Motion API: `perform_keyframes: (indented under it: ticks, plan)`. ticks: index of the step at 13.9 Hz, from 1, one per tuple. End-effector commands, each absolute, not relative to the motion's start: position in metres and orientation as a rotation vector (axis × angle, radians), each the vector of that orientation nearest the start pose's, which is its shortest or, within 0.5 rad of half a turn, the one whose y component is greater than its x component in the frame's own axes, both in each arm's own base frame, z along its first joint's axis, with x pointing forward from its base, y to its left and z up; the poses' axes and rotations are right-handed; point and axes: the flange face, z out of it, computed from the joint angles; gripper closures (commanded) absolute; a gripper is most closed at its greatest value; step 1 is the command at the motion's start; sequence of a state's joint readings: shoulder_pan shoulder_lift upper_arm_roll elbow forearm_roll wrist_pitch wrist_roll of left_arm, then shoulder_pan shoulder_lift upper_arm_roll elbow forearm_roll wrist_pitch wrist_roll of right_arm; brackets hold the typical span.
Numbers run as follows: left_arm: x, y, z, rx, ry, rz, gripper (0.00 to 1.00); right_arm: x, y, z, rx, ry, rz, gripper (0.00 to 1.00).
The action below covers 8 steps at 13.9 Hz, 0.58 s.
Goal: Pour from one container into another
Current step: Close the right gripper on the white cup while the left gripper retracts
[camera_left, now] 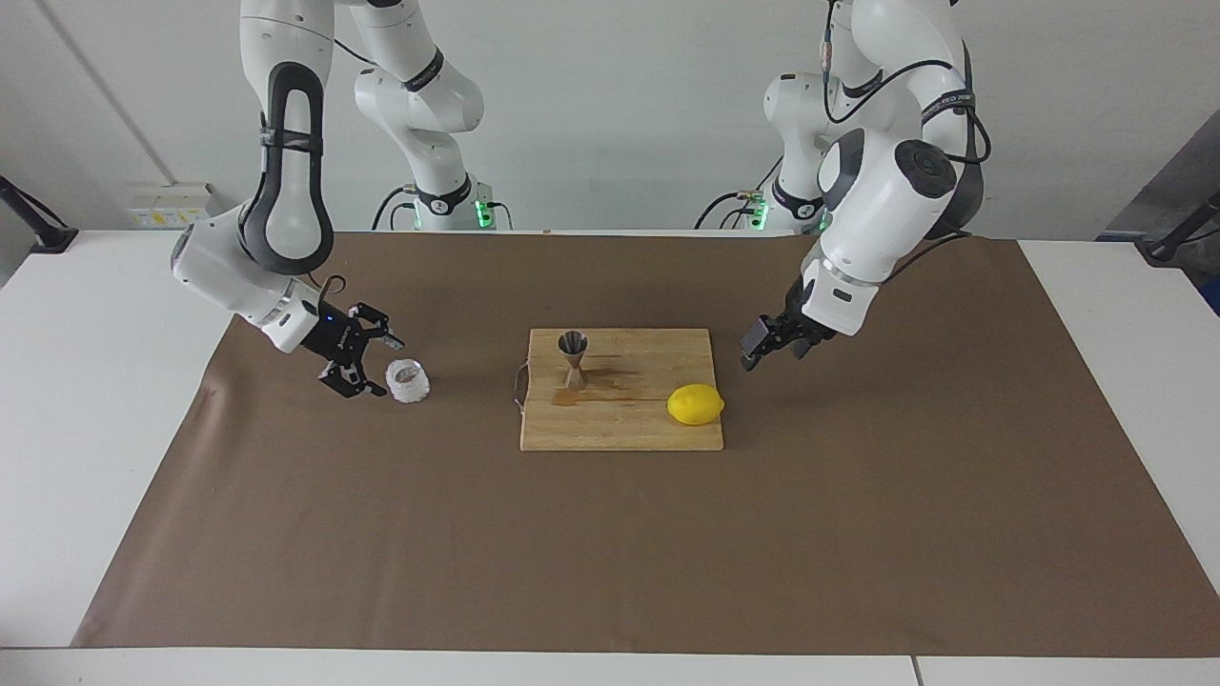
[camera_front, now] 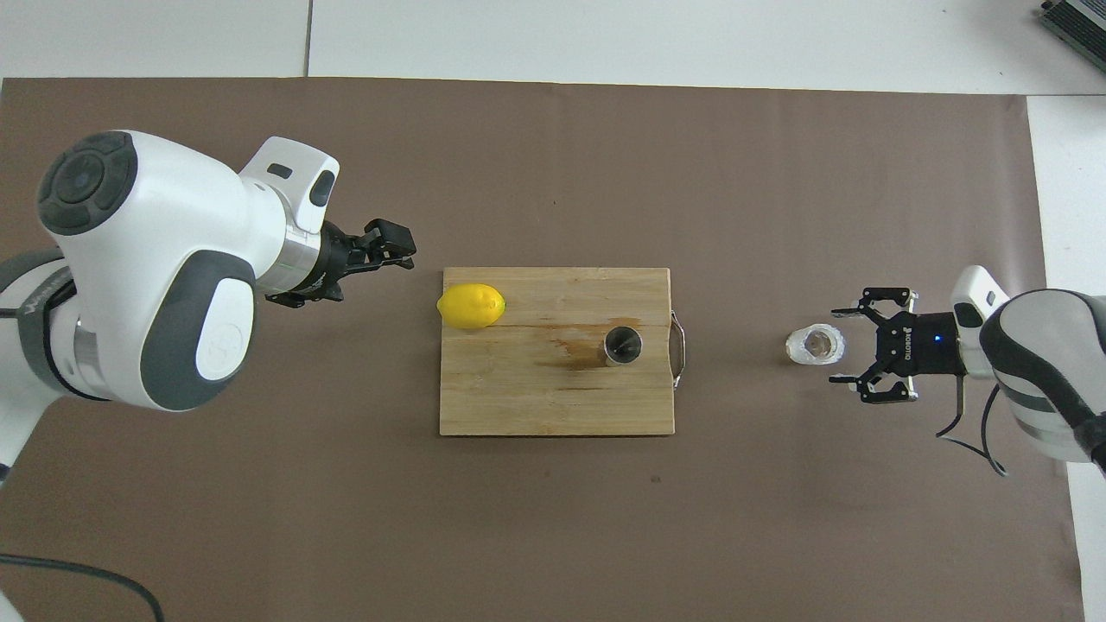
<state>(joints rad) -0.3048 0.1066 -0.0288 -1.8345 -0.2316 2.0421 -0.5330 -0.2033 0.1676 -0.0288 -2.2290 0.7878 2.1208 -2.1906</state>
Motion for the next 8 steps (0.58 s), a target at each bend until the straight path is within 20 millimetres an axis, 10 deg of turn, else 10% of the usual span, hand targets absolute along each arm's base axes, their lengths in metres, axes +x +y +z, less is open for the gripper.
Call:
perform_keyframes:
  ticks: [1, 5, 8]
  plan:
    - [0.558, -0.179, 0.511, -3.292, -0.346, -0.062, 0.00, 0.512, -0.090, 0.259, -1.941, -1.691, -0.699, 0.00]
    - [0.562, -0.133, 0.538, -3.264, -0.083, -0.069, 0.00, 0.512, -0.088, 0.256, -1.936, -1.681, -0.710, 0.05]
    - [0.568, -0.101, 0.559, -3.198, 0.144, -0.078, 0.00, 0.513, -0.084, 0.256, -1.943, -1.653, -0.722, 0.69]
